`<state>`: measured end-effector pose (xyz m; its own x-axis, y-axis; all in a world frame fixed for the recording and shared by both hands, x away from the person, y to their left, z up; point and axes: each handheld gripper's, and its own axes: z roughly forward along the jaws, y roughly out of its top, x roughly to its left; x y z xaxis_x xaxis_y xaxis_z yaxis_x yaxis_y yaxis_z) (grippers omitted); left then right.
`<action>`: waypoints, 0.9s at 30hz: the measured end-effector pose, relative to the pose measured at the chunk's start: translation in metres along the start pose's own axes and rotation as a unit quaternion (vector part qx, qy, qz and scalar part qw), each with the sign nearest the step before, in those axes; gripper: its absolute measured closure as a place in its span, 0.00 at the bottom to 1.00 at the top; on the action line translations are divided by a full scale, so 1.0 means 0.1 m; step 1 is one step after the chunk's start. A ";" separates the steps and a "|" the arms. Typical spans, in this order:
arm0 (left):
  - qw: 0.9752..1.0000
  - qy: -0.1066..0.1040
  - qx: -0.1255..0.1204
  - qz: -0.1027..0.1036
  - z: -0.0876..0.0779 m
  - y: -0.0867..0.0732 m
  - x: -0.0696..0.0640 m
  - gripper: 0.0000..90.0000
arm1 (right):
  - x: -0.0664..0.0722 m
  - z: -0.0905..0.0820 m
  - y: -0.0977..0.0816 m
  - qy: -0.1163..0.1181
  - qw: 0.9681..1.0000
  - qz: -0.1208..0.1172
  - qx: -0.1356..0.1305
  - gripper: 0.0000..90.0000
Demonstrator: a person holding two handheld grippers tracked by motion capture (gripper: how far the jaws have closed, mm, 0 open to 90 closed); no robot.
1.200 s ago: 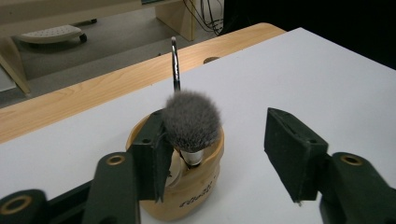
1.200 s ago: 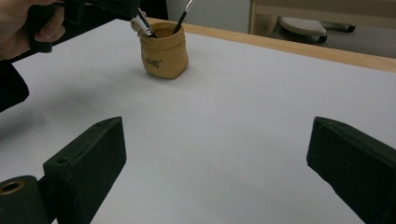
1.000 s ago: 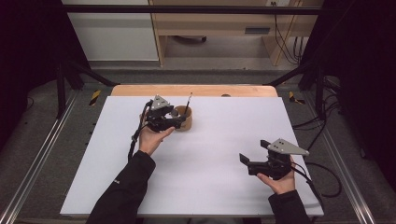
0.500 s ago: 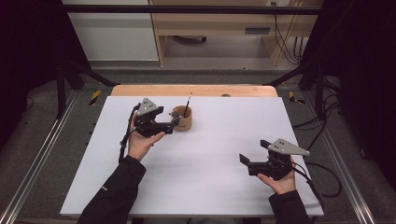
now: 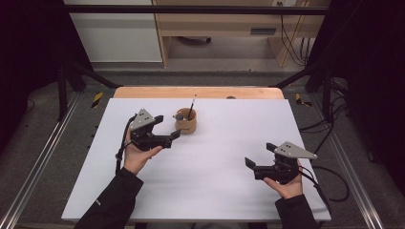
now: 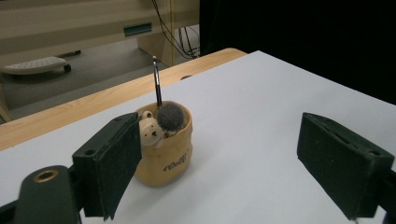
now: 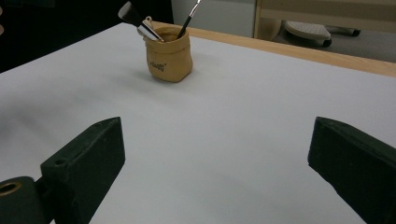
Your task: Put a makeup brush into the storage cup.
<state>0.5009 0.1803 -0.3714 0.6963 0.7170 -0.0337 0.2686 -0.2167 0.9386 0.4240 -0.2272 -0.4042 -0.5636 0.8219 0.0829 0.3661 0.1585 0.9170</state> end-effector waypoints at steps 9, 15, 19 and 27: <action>1.000 -0.004 0.003 -0.001 -0.15 -0.16 -0.03 0.14 | 0.00 0.00 0.00 0.000 1.000 -0.001 0.002 0.05; 1.000 -0.001 0.005 -0.006 -0.24 -0.30 -0.03 0.14 | 0.00 0.00 0.00 0.001 1.000 0.000 0.000 0.05; 1.000 0.002 0.006 -0.010 -0.30 -0.38 -0.01 0.14 | 0.00 0.00 0.00 0.002 1.000 0.000 0.001 0.05; 1.000 0.009 0.006 -0.011 -0.42 -0.45 -0.02 0.13 | 0.00 0.00 0.00 0.002 1.000 -0.002 0.001 0.05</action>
<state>0.4595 0.2171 -0.3993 0.6783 0.7332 -0.0481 0.2912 -0.2081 0.9338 0.4237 -0.2274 -0.4041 -0.5686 0.8186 0.0810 0.3648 0.1627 0.9167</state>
